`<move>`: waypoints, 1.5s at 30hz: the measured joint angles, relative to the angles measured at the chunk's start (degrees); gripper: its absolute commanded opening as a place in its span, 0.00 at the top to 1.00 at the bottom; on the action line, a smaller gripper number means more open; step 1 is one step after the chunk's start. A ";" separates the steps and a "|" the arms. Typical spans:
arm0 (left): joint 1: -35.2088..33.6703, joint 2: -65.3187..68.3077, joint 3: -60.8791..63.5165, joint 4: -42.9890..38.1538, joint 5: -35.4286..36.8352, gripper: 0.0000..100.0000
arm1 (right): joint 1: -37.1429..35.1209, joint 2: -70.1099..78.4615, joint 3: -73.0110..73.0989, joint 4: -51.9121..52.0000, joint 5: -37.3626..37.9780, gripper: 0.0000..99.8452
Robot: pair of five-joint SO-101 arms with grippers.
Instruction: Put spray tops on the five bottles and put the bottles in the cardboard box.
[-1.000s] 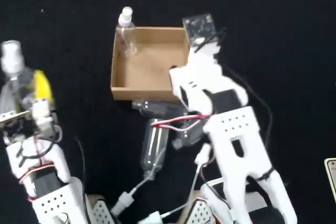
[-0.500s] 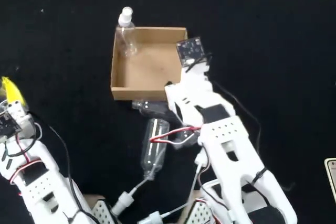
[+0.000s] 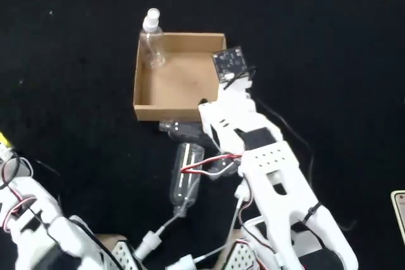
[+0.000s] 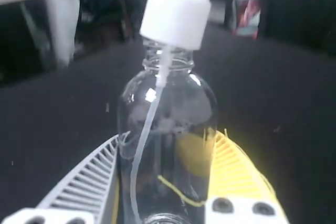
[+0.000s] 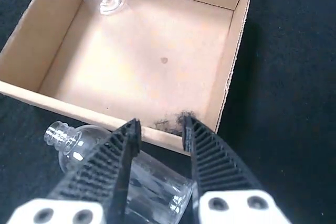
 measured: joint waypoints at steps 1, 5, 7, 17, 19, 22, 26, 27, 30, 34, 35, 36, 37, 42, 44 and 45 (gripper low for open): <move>-0.18 2.29 -0.18 0.00 0.00 0.96 | 0.00 0.00 0.00 0.00 0.00 0.90; -0.18 8.70 -0.97 0.00 0.00 0.96 | 0.00 0.00 0.00 0.00 0.00 0.90; -0.70 10.90 -1.67 0.00 0.00 0.96 | 0.00 0.00 0.00 0.00 0.00 0.90; -1.49 19.87 -6.51 -6.77 0.00 0.96 | 0.00 0.00 0.00 0.00 0.00 0.90; -1.49 22.59 -6.51 -12.92 0.00 0.96 | 0.00 0.00 0.00 0.00 0.00 0.90; -1.49 28.48 -6.51 -23.38 0.00 0.96 | 0.00 0.00 0.00 0.00 0.00 0.90; -1.49 38.42 -7.38 -34.99 0.00 0.96 | 0.00 0.00 0.18 0.00 0.00 0.90; -1.49 41.05 -7.91 -37.45 0.00 0.96 | 0.00 0.00 0.35 0.00 0.00 0.90; -2.55 49.58 -9.85 -45.89 0.00 0.96 | 0.00 0.00 0.35 0.00 0.00 0.90; -3.96 59.25 -12.40 -53.98 0.00 0.96 | 0.00 0.00 0.35 0.00 0.00 0.90; -4.13 61.01 -13.19 -54.33 0.00 0.96 | 0.00 0.00 0.35 0.00 0.00 0.90; -4.48 62.33 -13.98 -54.59 0.00 0.96 | 0.00 0.00 0.35 0.00 0.00 0.90; -4.92 63.47 -14.86 -54.77 0.00 0.96 | 0.00 0.00 0.35 0.00 0.00 0.90; -5.63 65.41 -16.97 -55.12 -0.09 0.96 | 0.00 0.00 0.35 0.00 0.00 0.90; -5.63 65.49 -17.05 -55.21 -0.09 0.96 | 0.00 0.00 0.35 0.00 0.00 0.90; -5.63 65.49 -17.05 -55.21 -0.09 0.95 | 0.00 0.00 0.35 0.00 0.00 0.90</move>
